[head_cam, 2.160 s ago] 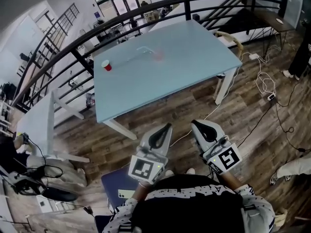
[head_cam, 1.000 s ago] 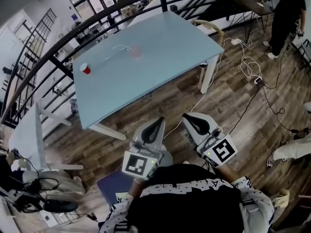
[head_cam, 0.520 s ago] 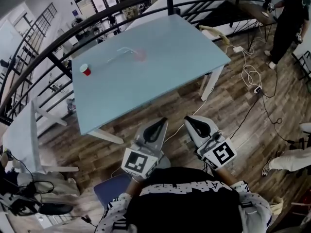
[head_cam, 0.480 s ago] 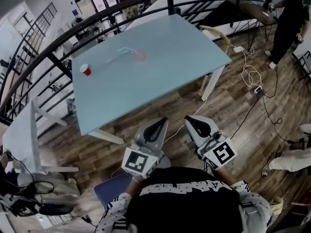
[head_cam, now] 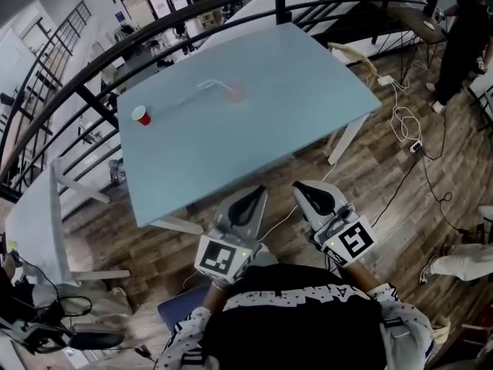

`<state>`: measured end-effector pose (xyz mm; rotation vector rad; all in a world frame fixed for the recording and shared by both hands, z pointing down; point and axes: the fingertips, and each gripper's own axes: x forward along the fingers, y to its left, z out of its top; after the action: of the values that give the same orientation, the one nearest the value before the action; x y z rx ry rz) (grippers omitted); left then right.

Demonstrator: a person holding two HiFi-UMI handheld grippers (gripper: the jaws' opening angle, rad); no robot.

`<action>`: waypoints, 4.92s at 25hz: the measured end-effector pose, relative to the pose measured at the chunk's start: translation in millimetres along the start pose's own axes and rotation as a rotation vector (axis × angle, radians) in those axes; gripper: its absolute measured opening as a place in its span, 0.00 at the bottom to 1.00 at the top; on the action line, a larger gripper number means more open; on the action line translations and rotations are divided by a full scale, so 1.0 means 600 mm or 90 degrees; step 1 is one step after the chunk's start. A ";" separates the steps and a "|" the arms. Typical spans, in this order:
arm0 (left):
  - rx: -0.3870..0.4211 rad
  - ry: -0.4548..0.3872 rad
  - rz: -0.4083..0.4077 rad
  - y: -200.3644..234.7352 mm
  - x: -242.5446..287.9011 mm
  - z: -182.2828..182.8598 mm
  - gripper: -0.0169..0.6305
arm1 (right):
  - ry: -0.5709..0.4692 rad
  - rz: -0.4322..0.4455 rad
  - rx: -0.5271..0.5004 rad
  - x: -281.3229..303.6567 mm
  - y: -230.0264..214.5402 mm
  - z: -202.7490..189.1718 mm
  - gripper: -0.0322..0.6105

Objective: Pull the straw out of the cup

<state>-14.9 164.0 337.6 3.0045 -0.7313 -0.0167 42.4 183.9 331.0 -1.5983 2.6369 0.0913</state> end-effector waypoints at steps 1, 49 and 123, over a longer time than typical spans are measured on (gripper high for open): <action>-0.010 0.005 0.002 0.009 0.000 0.002 0.01 | 0.004 0.001 -0.001 0.012 0.001 -0.003 0.05; 0.009 -0.007 0.057 0.297 0.105 -0.039 0.01 | 0.029 0.053 -0.002 0.297 -0.135 -0.069 0.05; -0.014 0.025 0.265 0.515 0.297 -0.054 0.01 | 0.011 0.277 -0.003 0.554 -0.331 -0.138 0.05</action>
<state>2.3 -190.4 386.1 2.7611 -1.3210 0.0493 63.4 -208.1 382.8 -1.0019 2.9488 0.1008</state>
